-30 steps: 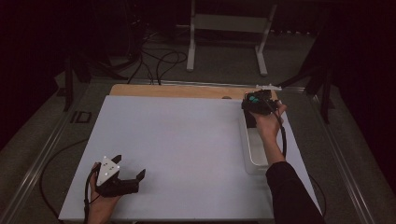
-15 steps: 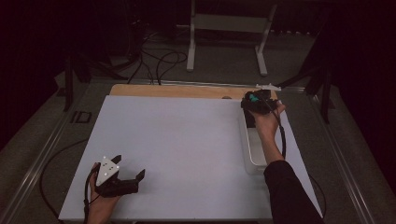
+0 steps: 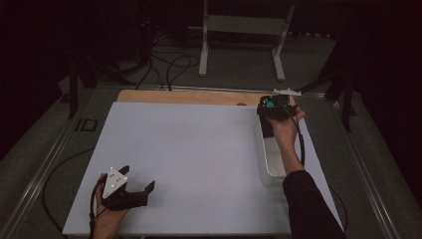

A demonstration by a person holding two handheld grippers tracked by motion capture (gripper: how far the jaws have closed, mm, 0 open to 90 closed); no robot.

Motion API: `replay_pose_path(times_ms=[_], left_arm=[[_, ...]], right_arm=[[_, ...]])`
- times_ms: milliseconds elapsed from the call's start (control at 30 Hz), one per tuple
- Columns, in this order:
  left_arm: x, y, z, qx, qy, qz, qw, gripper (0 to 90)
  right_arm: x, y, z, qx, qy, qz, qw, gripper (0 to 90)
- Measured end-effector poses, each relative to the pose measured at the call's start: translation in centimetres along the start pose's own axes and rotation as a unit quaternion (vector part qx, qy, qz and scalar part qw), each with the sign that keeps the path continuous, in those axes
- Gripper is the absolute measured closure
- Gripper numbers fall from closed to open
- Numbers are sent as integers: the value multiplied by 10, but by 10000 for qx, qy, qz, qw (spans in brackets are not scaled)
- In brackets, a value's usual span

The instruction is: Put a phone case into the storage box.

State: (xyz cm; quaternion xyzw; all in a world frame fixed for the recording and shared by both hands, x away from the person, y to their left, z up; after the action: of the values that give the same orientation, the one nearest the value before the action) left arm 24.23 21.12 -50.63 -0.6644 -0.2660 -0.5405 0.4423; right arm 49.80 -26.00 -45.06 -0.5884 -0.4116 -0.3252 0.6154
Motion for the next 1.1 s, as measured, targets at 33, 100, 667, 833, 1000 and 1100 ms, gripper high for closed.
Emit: replay_pose_path(times_ms=[33, 100, 667, 833, 1000, 1100], left_arm=[[0, 0, 0, -2, -2, -2, 10000, 3], [0, 0, 0, -2, 2, 0, 10000, 3], [1, 0, -1, 7, 11, -16, 10000, 3], [1, 0, -2, 11, 36, -17, 10000, 3], [1, 0, -2, 18, 34, -11, 10000, 3], [1, 0, -1, 24, 31, -25, 10000, 3]], right_arm=[[1, -1, 0, 11, 28, -43, 10000, 72], [3, -3, -1, 9, 34, -97, 9999, 72], [10, -36, -1, 498, 93, -216, 9985, 74], [6, -53, 6, 705, -21, -218, 9973, 74], [4, -74, 18, 985, -211, -300, 9945, 75], [3, -87, 25, 1131, -359, -383, 9922, 74]])
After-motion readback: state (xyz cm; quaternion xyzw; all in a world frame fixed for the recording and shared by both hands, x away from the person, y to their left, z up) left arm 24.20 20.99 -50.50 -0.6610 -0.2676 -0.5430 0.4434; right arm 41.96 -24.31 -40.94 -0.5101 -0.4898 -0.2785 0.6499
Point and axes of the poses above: each handheld gripper's, and its own axes: y roughly forward along the jaws, x roughly out of its top, z roughly to its left, the point moved 2 cm from there along y, roughly forward along the jaws, and after that the axes turned 9 degrees about -z, right-handed, at the moved point
